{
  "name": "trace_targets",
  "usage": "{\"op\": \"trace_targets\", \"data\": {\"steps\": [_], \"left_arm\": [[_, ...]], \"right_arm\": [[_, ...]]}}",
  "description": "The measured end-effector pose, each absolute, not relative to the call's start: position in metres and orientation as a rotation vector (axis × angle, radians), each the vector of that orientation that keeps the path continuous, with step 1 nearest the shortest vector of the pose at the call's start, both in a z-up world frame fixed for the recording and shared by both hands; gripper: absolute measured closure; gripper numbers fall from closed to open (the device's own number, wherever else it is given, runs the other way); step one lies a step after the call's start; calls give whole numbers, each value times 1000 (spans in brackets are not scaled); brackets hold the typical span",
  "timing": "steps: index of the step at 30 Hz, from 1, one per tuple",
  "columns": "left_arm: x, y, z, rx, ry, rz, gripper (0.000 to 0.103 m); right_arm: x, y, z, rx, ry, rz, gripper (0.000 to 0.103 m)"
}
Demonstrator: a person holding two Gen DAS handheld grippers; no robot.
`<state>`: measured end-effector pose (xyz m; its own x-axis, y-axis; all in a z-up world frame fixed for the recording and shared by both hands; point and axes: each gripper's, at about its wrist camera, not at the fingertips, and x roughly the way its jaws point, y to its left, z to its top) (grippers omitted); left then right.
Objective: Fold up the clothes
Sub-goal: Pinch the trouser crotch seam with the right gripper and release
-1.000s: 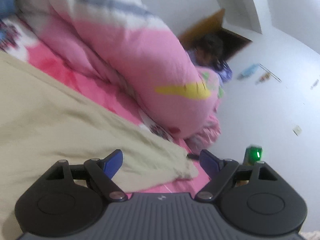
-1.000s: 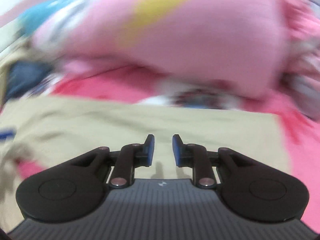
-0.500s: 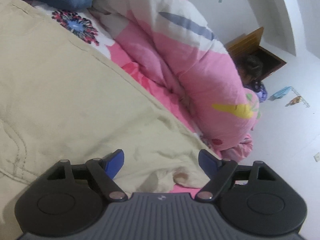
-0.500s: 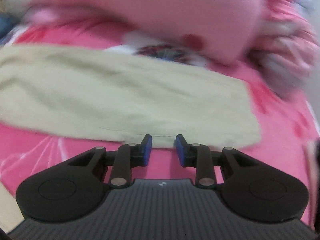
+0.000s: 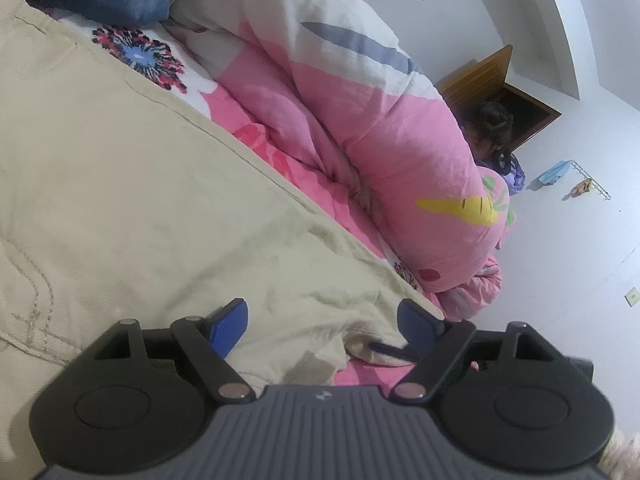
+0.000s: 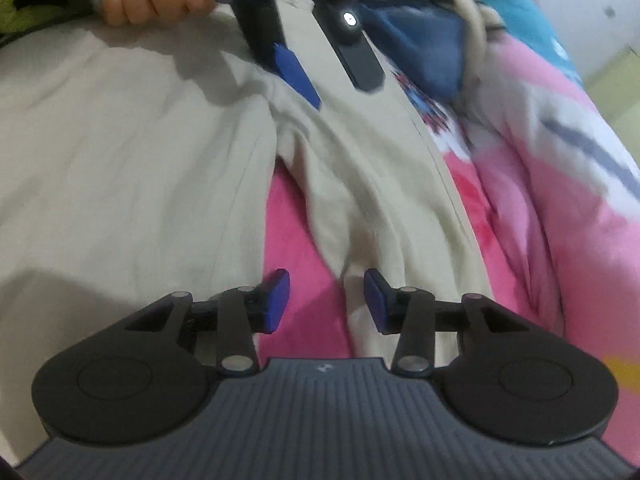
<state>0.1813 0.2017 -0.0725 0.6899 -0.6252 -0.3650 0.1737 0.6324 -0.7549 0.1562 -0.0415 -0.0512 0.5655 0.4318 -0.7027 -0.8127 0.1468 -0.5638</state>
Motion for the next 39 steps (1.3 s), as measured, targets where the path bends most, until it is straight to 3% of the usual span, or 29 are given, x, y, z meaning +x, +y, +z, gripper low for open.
{"op": "trace_targets", "data": {"steps": [6,7,8,10,16,33,39], "left_arm": [[182,202,-72,-753,665,-500,20],[182,203,-72,-755,665,-501,20],[182,203,-72,-759,664,-502,20],[182,204,-73,-766,663,-504,20],[183,204,-73,-773,660,-508,20],[174,195,-60,-687,604,-591,20],[168,171,-54,-566,607,-699,20]], "right_arm": [[175,-33,-59,-1144,435,1033,68],[179,-30,-59,-1137,447,1043,72],[184,-28,-58,-1114,469,1045,88],[193,-27,-52,-1057,512,1042,102],[200,-40,-20,-975,591,1149,103],[201,-66,-35,-918,836,1165,100],[223,-107,-9,-555,751,972,97]]}}
